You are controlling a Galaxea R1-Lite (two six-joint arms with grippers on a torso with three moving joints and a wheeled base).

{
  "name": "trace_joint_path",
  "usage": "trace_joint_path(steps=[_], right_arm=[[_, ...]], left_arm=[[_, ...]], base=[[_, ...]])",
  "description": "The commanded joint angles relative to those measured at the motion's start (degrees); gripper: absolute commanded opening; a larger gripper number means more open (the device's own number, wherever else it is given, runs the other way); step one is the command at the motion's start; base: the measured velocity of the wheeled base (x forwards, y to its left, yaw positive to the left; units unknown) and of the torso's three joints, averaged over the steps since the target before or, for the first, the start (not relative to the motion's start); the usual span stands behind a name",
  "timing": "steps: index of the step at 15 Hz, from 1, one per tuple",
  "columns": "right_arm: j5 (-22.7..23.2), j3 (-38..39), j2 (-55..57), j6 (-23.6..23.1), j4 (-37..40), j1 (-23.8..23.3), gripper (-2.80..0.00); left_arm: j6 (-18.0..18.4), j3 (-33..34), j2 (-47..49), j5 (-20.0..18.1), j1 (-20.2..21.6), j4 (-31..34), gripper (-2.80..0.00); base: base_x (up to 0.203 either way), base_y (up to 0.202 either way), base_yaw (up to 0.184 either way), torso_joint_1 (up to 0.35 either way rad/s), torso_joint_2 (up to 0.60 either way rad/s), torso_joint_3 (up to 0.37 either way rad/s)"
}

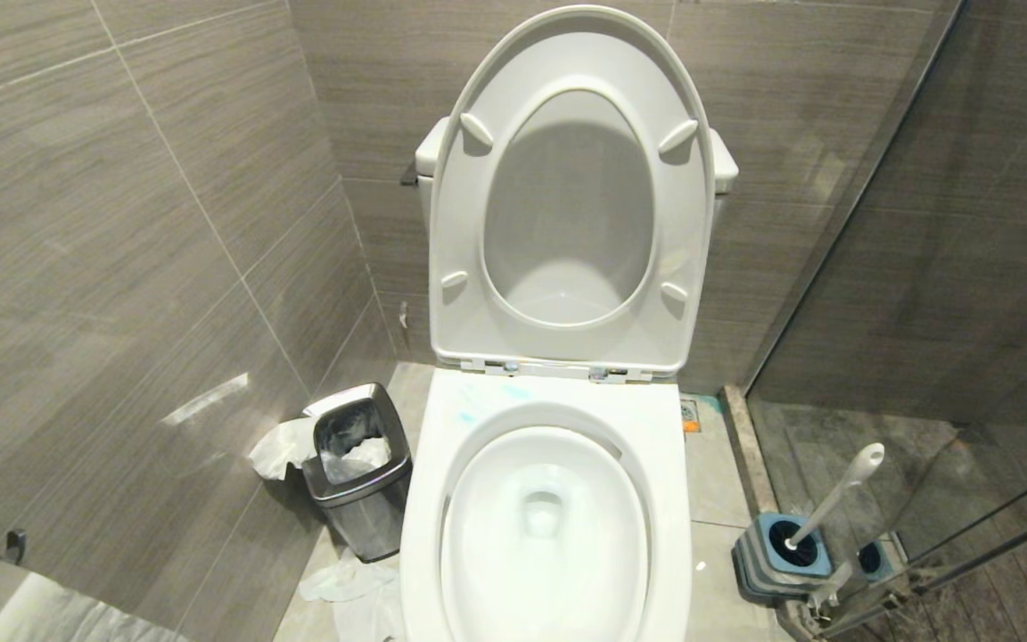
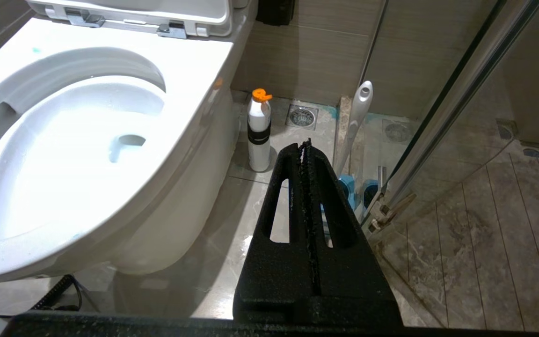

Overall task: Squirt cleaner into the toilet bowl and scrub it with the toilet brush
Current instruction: Pour in the cleaning agent

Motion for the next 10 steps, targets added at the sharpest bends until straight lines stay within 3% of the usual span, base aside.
trace_joint_path(steps=[1,6,10], right_arm=[[0.00,-0.01,0.02,0.00,0.00,0.02,-2.80],[0.00,-0.01,0.02,0.00,0.00,0.02,-2.80],[0.09,-0.01,0.02,0.00,0.00,0.02,-2.80]], left_arm=[[0.24,4.85,-0.36,0.55,0.01,-1.15,-2.80],[1.46,14.51,-0.34,3.63,0.01,-1.83,-2.80],[4.16,25.70,-0.34,3.94,0.01,-11.45,-2.80]], base=[[0.000,0.000,0.000,0.000,0.00,0.000],[0.000,0.000,0.000,0.000,0.00,0.000],[0.000,0.000,0.000,0.000,0.00,0.000]])
